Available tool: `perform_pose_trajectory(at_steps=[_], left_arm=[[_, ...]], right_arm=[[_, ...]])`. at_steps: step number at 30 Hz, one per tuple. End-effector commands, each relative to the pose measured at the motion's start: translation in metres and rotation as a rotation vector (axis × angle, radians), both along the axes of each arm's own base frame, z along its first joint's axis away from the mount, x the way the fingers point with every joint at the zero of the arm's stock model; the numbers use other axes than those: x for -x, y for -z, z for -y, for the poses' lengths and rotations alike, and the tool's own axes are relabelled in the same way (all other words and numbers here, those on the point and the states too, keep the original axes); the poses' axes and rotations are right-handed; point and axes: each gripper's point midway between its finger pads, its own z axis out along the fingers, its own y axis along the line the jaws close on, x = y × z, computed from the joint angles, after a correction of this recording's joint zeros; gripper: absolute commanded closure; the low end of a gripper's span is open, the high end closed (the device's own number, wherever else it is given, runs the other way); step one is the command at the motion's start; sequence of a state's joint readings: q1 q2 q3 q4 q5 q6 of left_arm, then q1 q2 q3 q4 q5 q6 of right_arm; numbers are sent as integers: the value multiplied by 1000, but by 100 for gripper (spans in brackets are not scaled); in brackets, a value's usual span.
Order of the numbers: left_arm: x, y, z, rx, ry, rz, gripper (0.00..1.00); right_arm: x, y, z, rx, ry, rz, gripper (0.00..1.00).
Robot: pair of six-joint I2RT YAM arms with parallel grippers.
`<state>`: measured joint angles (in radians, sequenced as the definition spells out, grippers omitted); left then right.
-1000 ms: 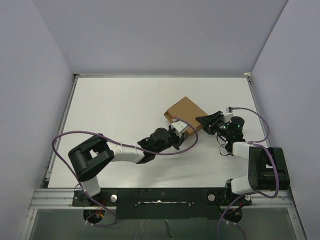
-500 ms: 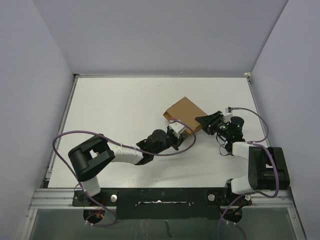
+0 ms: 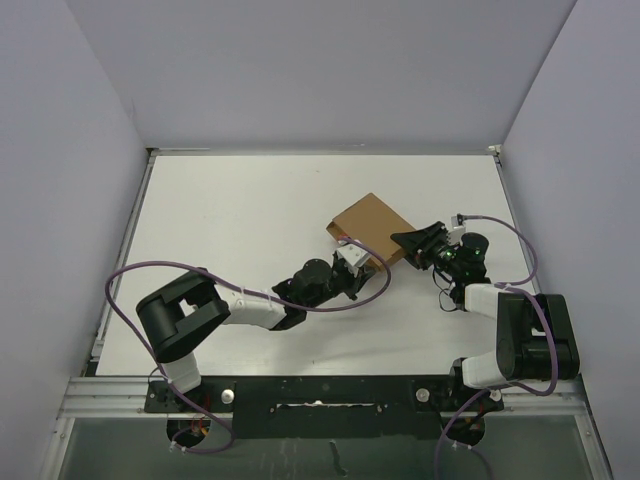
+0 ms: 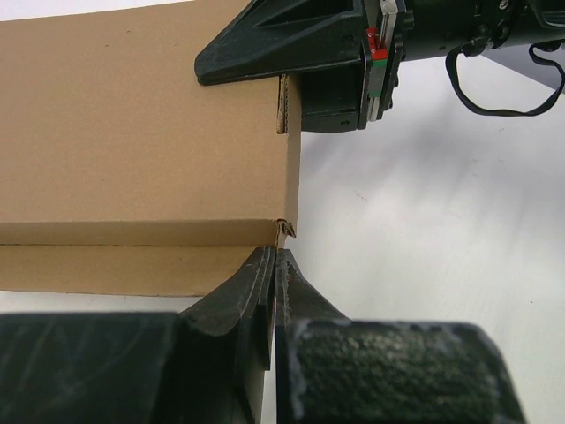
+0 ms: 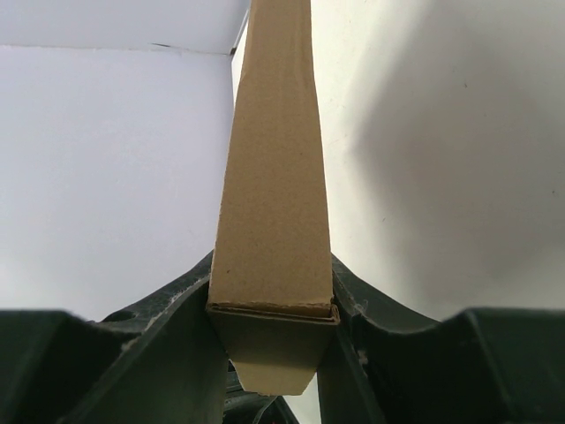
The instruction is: Fold the paper box
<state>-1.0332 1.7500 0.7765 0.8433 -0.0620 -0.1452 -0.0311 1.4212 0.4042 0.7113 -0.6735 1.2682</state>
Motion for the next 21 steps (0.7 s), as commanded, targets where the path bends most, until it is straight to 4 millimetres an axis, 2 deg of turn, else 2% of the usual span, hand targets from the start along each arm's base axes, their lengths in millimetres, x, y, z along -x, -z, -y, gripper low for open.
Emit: perform_pose_trajectory(at_steps=[1, 8, 21], left_arm=[[-22, -83, -10, 201, -80, 142, 100], [-24, -69, -8, 141, -81, 105, 100], [-28, -75, 4, 67, -49, 87, 100]], right_arm=[[3, 0, -2, 9, -40, 32, 80], [4, -1, -3, 15, -45, 42, 80], [6, 1, -7, 50, -65, 48, 80]])
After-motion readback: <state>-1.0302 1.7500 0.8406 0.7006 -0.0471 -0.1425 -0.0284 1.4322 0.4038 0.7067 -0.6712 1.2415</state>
